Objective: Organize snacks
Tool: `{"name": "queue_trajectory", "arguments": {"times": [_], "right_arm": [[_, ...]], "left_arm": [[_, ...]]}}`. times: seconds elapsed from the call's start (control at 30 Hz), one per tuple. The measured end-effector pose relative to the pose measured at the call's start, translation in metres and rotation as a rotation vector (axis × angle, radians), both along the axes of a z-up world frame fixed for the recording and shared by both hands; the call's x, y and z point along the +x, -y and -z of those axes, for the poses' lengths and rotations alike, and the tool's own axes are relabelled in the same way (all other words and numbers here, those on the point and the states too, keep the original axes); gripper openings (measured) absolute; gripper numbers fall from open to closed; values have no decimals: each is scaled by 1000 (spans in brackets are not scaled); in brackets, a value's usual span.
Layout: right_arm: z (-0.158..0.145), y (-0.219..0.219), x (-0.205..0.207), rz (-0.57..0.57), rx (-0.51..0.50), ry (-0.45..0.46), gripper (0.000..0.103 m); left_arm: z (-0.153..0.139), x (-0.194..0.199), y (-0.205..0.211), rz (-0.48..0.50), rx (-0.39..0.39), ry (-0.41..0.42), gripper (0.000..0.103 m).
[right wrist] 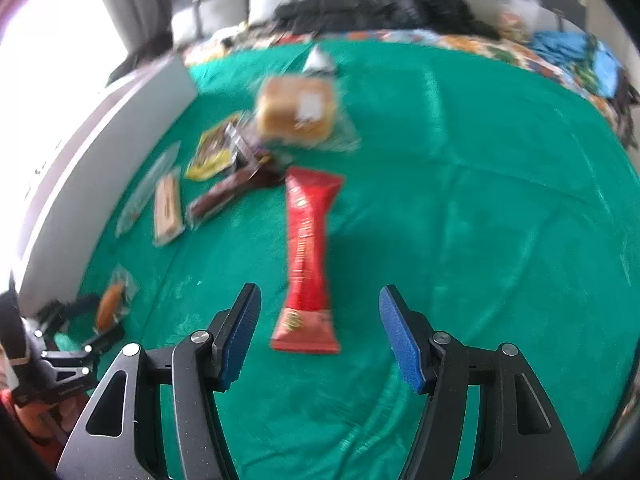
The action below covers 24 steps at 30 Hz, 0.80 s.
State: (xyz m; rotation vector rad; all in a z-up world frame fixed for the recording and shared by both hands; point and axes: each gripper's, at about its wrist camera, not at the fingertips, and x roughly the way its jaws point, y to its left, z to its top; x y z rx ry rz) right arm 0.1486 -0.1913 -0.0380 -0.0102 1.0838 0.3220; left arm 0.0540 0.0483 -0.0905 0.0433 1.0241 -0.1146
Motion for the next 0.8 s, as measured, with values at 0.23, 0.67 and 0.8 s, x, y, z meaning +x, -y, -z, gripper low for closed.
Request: {"name": "queue_trajectory", "arguments": {"times": [0.23, 0.67, 0.8], "right_arm": [[34, -32, 13, -33, -108, -59, 16], [-3, 4, -45, 40, 192, -54, 16], [1, 7, -60, 88, 299, -70, 16]], "left_arm": [[-12, -4, -11, 6, -98, 34, 24], [-20, -7, -26, -33, -285, 43, 23], [-22, -6, -19, -10, -294, 52, 23]]}}
